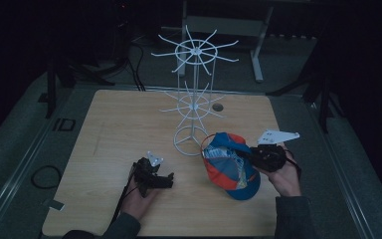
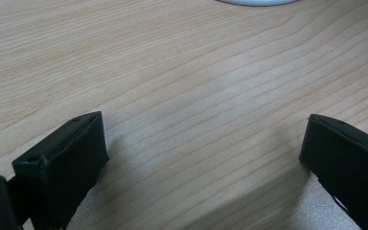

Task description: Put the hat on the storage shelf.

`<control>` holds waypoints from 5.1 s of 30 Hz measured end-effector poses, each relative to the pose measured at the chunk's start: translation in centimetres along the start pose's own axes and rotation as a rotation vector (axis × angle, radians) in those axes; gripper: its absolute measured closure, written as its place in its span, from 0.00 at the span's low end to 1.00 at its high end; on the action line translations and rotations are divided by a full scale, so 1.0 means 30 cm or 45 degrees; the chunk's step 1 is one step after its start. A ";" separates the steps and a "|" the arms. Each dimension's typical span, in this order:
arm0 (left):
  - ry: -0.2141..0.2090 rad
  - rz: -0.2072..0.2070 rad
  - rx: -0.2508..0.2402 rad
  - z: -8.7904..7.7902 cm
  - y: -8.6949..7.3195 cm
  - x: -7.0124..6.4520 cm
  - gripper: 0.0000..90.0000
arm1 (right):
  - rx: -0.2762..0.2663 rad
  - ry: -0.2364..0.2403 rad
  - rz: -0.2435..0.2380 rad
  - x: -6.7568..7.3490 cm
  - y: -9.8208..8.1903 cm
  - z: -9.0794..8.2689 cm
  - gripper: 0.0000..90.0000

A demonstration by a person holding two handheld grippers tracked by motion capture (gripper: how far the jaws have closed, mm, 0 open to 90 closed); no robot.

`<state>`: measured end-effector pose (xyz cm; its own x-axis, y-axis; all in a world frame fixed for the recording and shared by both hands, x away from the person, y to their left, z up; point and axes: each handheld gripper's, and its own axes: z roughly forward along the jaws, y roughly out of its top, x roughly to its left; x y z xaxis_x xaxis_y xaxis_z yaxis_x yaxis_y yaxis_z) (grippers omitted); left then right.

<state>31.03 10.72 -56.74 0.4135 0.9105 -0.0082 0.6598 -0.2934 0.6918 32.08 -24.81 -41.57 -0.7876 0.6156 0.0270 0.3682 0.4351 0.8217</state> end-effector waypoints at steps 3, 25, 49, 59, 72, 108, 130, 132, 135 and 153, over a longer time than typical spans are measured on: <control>0.000 0.000 -0.002 0.000 0.000 0.000 0.03 | -0.005 -0.006 0.001 -0.003 0.006 -0.012 0.96; 0.000 -0.001 -0.002 0.000 0.000 0.000 0.03 | -0.103 -0.063 0.027 -0.030 0.053 -0.114 0.96; 0.000 0.000 0.000 0.000 0.000 0.000 0.03 | -0.193 -0.063 0.028 -0.043 0.116 -0.178 0.96; -0.001 0.003 0.004 -0.001 0.000 0.001 0.03 | -0.208 -0.066 0.022 -0.042 0.156 -0.189 0.96; -0.001 0.000 0.001 0.000 0.000 0.000 0.03 | -0.215 -0.087 0.009 -0.040 0.195 -0.206 0.95; 0.000 0.001 0.001 0.000 0.000 0.000 0.03 | -0.299 -0.087 -0.011 -0.033 0.290 -0.253 0.95; 0.000 -0.002 -0.001 0.000 0.000 0.000 0.03 | -0.326 -0.133 -0.042 -0.029 0.354 -0.331 0.95; 0.001 -0.002 -0.001 0.000 0.000 0.000 0.03 | -0.332 -0.137 -0.040 -0.033 0.358 -0.339 0.95; 0.000 -0.001 0.001 0.000 0.000 0.000 0.03 | -0.333 -0.153 -0.031 -0.041 0.361 -0.345 0.95; 0.000 0.001 0.002 0.000 0.000 0.000 0.03 | -0.368 -0.189 -0.004 -0.069 0.389 -0.370 0.95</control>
<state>31.03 10.73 -56.74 0.4140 0.9103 -0.0076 0.6603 -0.2945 0.6908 32.51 -28.32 -25.72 -0.6998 0.7132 -0.0415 0.1938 0.2454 0.9498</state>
